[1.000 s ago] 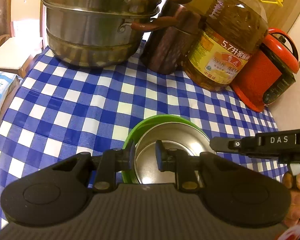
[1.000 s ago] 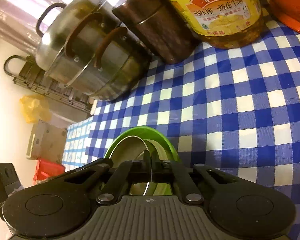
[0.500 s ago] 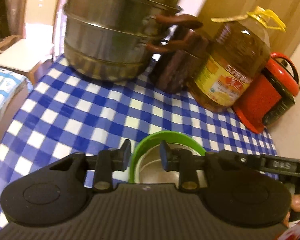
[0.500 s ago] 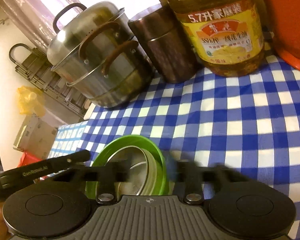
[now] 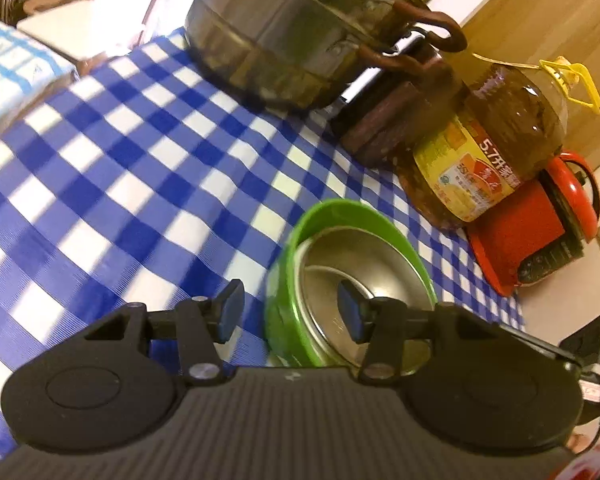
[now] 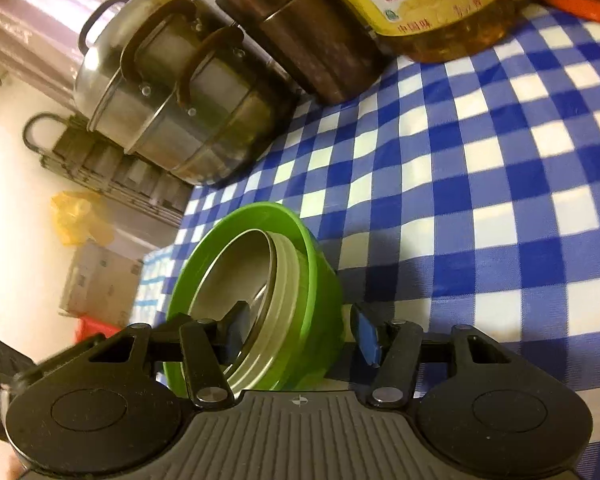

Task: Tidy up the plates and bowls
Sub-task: 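Lift the green bowl stack with both grippers toward the pink dish stack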

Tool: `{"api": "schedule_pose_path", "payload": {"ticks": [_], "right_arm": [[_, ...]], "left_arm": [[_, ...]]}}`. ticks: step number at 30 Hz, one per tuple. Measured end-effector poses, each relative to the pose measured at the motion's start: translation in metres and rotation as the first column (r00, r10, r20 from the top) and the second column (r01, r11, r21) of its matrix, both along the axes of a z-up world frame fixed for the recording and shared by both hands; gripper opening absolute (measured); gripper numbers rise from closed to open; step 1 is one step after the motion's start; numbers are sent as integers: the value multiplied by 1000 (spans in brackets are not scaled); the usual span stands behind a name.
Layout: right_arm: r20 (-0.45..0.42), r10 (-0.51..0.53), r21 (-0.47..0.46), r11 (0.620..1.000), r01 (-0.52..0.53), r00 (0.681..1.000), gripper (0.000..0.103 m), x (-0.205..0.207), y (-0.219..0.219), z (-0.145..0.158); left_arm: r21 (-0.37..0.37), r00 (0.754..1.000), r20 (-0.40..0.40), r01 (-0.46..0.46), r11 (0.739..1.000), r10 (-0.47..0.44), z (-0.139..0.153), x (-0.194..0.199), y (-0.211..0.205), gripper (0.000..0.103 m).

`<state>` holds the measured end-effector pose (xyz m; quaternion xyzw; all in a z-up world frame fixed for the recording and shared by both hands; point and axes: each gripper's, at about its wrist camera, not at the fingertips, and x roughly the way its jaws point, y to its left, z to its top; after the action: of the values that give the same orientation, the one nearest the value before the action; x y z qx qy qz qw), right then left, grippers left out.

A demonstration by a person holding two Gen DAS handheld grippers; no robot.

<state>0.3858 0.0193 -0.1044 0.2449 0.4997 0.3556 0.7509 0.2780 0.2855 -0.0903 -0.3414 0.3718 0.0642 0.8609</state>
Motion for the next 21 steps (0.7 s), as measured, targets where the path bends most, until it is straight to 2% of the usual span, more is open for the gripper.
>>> {"api": "schedule_pose_path", "payload": {"ticks": [9, 12, 14, 21], "right_arm": [[53, -6, 54, 999, 3, 999, 51, -8, -5, -7], [71, -6, 29, 1000, 4, 997, 35, -10, -6, -9], [52, -14, 40, 999, 12, 999, 34, -9, -8, -13], [89, 21, -38, 999, -18, 996, 35, -4, 2, -2]], "left_arm": [[-47, 1000, -8, -10, 999, 9, -13, -4, -11, 42], [-45, 1000, -10, -9, 999, 9, -13, -4, -13, 43], [-42, 1000, -13, -10, 999, 10, -13, -3, -16, 43], [-37, 999, -15, -51, 998, 50, -13, 0, -6, 42]]}}
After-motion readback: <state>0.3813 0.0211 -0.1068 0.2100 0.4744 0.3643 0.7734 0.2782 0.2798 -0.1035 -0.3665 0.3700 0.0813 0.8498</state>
